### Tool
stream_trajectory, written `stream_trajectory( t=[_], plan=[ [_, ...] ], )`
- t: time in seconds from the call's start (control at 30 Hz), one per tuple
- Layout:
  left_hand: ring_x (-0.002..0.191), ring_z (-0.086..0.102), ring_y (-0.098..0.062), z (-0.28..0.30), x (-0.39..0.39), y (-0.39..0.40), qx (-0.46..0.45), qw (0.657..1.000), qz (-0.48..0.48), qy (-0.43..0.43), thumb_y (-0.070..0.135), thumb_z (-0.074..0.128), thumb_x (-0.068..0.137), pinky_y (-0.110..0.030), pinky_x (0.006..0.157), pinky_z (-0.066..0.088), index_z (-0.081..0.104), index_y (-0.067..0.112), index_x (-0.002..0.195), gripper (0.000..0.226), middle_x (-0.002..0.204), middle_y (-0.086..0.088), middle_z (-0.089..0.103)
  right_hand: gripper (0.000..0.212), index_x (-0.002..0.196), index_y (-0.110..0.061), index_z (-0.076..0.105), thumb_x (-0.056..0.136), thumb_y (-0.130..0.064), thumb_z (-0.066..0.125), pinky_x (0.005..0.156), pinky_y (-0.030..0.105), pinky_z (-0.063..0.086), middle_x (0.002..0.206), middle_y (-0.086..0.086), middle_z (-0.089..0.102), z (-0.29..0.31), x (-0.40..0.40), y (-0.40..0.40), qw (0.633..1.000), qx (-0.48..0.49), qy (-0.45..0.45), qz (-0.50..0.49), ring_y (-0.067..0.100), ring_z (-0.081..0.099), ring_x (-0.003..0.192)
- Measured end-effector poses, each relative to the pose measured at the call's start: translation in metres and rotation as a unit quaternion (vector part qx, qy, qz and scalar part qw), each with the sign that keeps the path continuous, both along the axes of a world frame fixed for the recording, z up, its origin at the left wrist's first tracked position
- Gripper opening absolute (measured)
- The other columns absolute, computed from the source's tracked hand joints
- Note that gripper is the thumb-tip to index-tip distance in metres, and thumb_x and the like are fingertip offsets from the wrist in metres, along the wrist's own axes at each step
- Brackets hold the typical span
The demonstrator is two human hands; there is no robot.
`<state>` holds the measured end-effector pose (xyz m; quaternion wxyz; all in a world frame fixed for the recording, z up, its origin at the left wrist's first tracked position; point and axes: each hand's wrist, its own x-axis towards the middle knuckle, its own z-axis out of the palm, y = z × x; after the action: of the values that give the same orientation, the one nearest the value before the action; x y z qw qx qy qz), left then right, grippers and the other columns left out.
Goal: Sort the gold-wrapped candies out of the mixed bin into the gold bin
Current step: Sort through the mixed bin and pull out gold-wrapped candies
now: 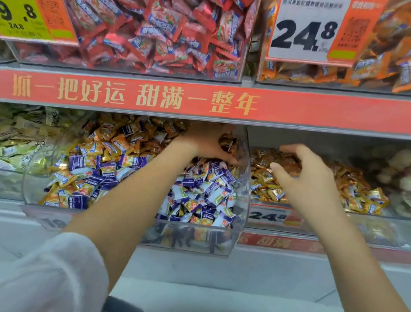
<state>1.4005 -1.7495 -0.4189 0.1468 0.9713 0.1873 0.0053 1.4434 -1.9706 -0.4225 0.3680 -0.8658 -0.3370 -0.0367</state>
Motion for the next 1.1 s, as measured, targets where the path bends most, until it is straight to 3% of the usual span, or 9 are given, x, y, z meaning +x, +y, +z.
stream_trajectory(
  t=[0.13,0.33,0.53,0.7,0.8,0.87,0.9,0.97,1.1],
  plan=[
    [0.122,0.047,-0.032,-0.013,0.018,0.005,0.039,0.998,-0.003,0.043,0.05,0.071,0.076,-0.035,0.087,0.048,0.036,0.026,0.141,0.077,0.14,-0.009,0.041,0.037,0.127,-0.021,0.053,0.091,-0.025,0.061,0.081,0.019,0.028,0.128,0.001,0.055,0.001,-0.003,-0.003,1.0,0.009,0.014,0.012,0.009,0.044,0.096],
    [0.116,0.052,-0.028,-0.017,0.008,0.01,-0.042,0.999,0.016,-0.012,0.035,0.074,0.076,-0.027,0.087,0.038,0.053,0.014,0.128,0.06,0.128,-0.009,0.055,0.034,0.125,-0.023,0.054,0.091,-0.024,0.061,0.081,0.02,0.029,0.129,0.0,0.056,0.001,-0.002,-0.01,0.999,-0.004,0.028,0.03,0.015,0.049,0.114],
    [0.083,0.057,-0.013,0.008,-0.051,-0.001,-0.108,0.987,0.085,-0.081,0.028,0.072,0.08,-0.015,0.064,0.043,0.042,0.013,0.141,0.069,0.133,-0.006,0.053,0.028,0.119,-0.024,0.059,0.091,-0.019,0.061,0.077,0.025,0.037,0.122,0.0,0.06,0.007,-0.012,-0.004,0.997,0.041,0.019,0.055,0.013,0.053,0.084],
    [0.127,0.047,-0.021,0.011,-0.096,-0.015,-0.081,0.992,0.078,-0.049,0.064,0.067,0.068,-0.031,0.101,0.038,0.04,0.01,0.142,0.095,0.144,-0.007,0.046,0.025,0.112,-0.022,0.063,0.09,-0.011,0.06,0.087,0.018,0.036,0.113,-0.007,0.059,0.013,-0.034,0.009,0.991,0.086,0.004,0.099,0.006,0.048,0.099],
    [0.115,0.056,-0.02,0.011,-0.109,-0.018,-0.117,0.981,0.11,-0.105,0.062,0.044,0.085,-0.028,0.091,0.041,0.057,0.009,0.124,0.067,0.121,-0.006,0.062,0.028,0.111,-0.023,0.063,0.09,-0.006,0.059,0.095,0.021,0.038,0.114,-0.009,0.058,0.014,-0.042,0.015,0.989,0.094,0.001,0.115,0.006,0.048,0.106],
    [0.068,0.056,-0.006,0.008,-0.115,-0.015,-0.179,0.955,0.148,-0.183,0.055,0.03,0.095,-0.019,0.061,0.038,0.058,0.01,0.091,0.053,0.069,0.005,0.058,0.028,0.11,-0.023,0.063,0.09,-0.004,0.058,0.095,0.022,0.038,0.116,-0.008,0.06,0.015,-0.044,0.017,0.987,0.104,-0.003,0.118,0.005,0.049,0.106],
    [0.056,0.046,-0.001,0.006,-0.117,-0.011,-0.205,0.941,0.169,-0.208,0.051,0.029,0.098,-0.016,0.053,0.032,0.055,0.012,0.091,0.048,0.062,0.01,0.049,0.027,0.109,-0.023,0.064,0.09,-0.004,0.058,0.093,0.02,0.038,0.115,-0.007,0.061,0.016,-0.046,0.018,0.987,0.112,-0.006,0.117,0.006,0.049,0.105],
    [0.059,0.039,0.001,0.002,-0.12,-0.004,-0.282,0.904,0.206,-0.245,0.048,0.032,0.1,-0.014,0.054,0.03,0.055,0.018,0.104,0.038,0.073,0.011,0.047,0.025,0.105,-0.022,0.065,0.09,-0.004,0.056,0.088,0.019,0.039,0.111,-0.006,0.063,0.015,-0.049,0.019,0.986,0.13,-0.007,0.107,0.007,0.052,0.099],
    [0.059,0.041,-0.011,0.002,-0.122,0.001,-0.542,0.725,0.25,-0.344,0.04,0.039,0.1,-0.021,0.046,0.031,0.05,0.013,0.094,0.03,0.084,-0.002,0.049,0.026,0.095,-0.022,0.068,0.091,-0.002,0.052,0.078,0.019,0.048,0.099,-0.005,0.066,0.018,-0.068,0.024,0.972,0.214,0.007,0.101,0.007,0.059,0.086]
  ],
)
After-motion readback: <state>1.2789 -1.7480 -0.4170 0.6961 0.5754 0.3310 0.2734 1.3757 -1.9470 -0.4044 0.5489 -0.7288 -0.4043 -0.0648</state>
